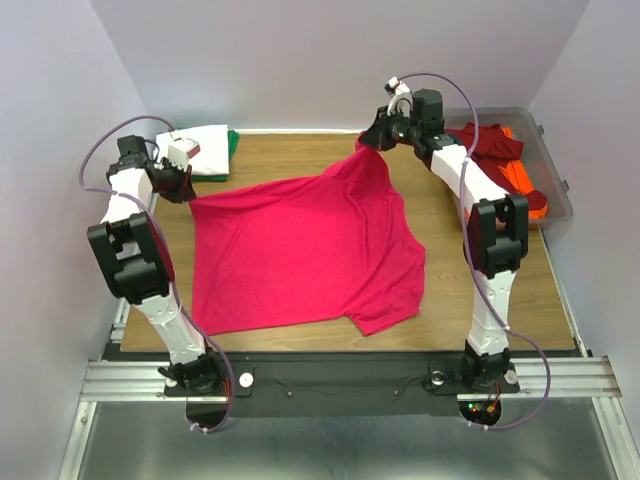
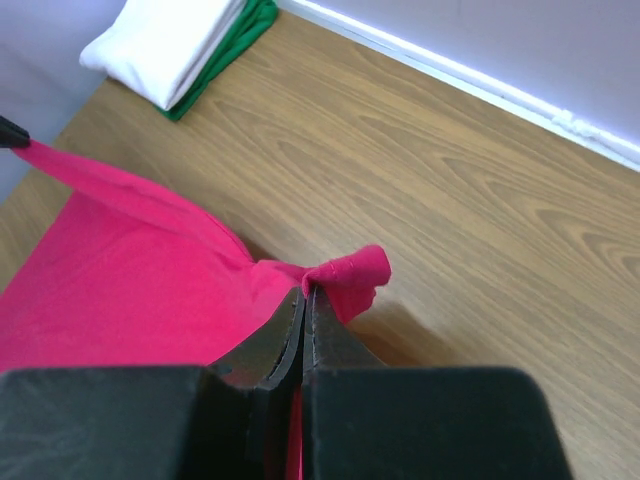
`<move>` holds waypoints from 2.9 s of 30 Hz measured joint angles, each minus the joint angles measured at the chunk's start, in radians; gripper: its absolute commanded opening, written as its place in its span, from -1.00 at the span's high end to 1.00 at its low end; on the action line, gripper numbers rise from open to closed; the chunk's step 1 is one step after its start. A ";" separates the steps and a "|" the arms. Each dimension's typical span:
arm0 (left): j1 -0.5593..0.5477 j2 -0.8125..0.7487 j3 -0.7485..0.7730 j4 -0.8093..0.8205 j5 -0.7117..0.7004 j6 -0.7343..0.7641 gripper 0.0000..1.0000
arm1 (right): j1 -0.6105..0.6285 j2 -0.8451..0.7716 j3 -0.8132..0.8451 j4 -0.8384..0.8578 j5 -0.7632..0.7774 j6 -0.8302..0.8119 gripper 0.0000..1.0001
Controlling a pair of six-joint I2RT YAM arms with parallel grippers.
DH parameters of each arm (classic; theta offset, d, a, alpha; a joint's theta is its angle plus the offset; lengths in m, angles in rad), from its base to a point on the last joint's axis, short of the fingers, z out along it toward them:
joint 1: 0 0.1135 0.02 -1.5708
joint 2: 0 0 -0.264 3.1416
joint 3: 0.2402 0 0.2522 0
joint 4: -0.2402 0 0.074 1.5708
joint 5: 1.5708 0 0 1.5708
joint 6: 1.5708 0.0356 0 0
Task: Fold and stack the t-shirts
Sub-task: Fold the tshirt
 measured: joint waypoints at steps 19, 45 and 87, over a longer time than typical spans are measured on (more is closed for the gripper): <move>0.049 -0.103 -0.220 -0.059 -0.008 0.313 1.00 | 0.000 -0.264 -0.414 -0.106 -0.032 -0.141 0.99; 0.052 -0.114 -0.398 0.035 -0.089 0.315 1.00 | 0.000 -0.294 -0.577 -0.338 -0.066 -0.351 0.99; -0.700 0.196 0.064 0.292 0.161 -0.444 0.08 | -0.026 -0.164 -0.441 -0.627 0.006 -0.419 -0.14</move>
